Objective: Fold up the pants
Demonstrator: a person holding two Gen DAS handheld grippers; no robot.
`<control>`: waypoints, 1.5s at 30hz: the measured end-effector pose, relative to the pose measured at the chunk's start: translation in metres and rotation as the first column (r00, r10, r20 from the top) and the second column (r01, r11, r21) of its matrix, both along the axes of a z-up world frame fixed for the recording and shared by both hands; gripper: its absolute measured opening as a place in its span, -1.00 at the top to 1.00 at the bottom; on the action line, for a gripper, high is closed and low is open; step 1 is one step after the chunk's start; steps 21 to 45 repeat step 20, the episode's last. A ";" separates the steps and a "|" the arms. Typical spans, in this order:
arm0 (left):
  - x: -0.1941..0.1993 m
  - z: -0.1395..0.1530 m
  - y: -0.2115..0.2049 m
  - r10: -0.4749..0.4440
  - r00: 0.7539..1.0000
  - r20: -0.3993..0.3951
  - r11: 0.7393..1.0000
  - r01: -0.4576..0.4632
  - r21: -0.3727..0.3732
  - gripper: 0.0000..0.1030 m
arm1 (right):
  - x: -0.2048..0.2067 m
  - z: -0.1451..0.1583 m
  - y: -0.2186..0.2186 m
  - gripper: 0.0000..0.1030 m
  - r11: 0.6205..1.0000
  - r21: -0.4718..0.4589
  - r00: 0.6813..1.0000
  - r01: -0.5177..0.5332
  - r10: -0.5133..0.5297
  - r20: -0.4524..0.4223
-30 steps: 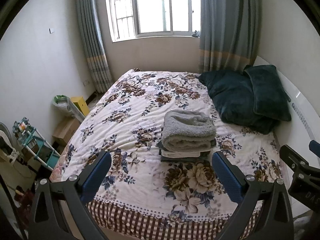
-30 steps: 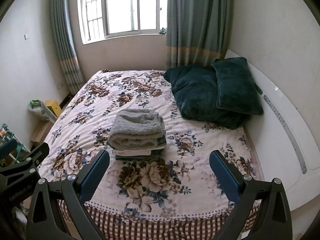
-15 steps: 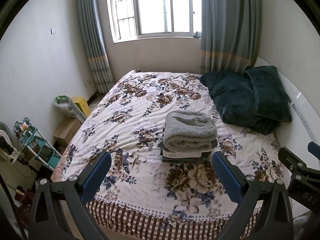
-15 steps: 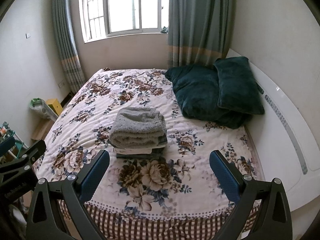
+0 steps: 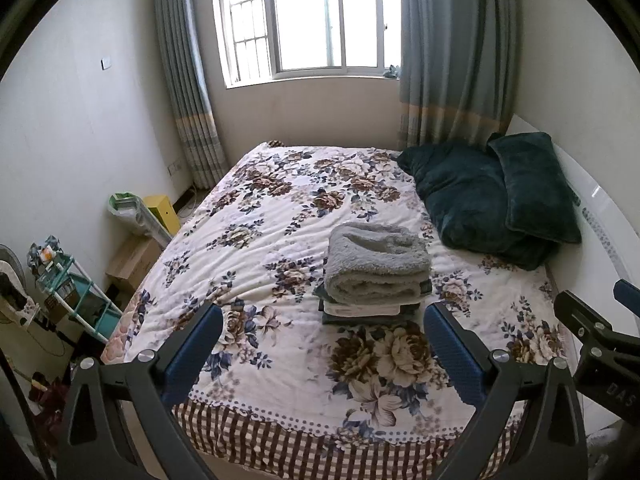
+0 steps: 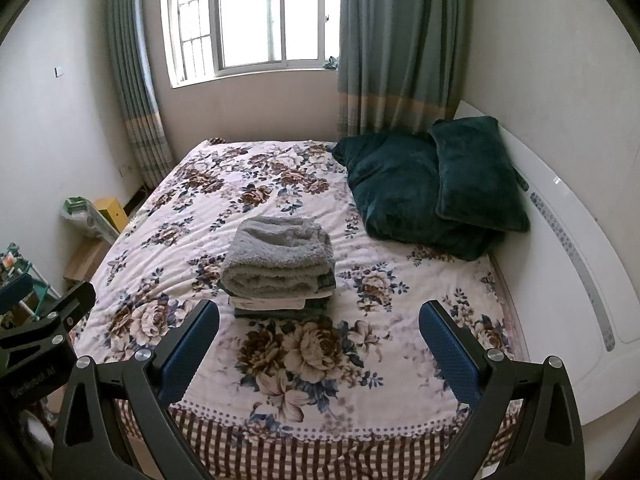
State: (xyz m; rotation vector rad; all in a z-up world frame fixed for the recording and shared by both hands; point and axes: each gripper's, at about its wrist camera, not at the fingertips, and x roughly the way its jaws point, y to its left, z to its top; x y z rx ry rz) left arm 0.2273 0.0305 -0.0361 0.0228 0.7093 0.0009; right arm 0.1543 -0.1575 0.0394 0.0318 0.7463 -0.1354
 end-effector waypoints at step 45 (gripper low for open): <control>-0.010 0.005 -0.003 0.011 1.000 0.018 1.000 -0.011 -0.016 -1.00 | -0.001 0.002 0.004 -0.98 1.000 0.000 1.000 -0.004 0.004 0.004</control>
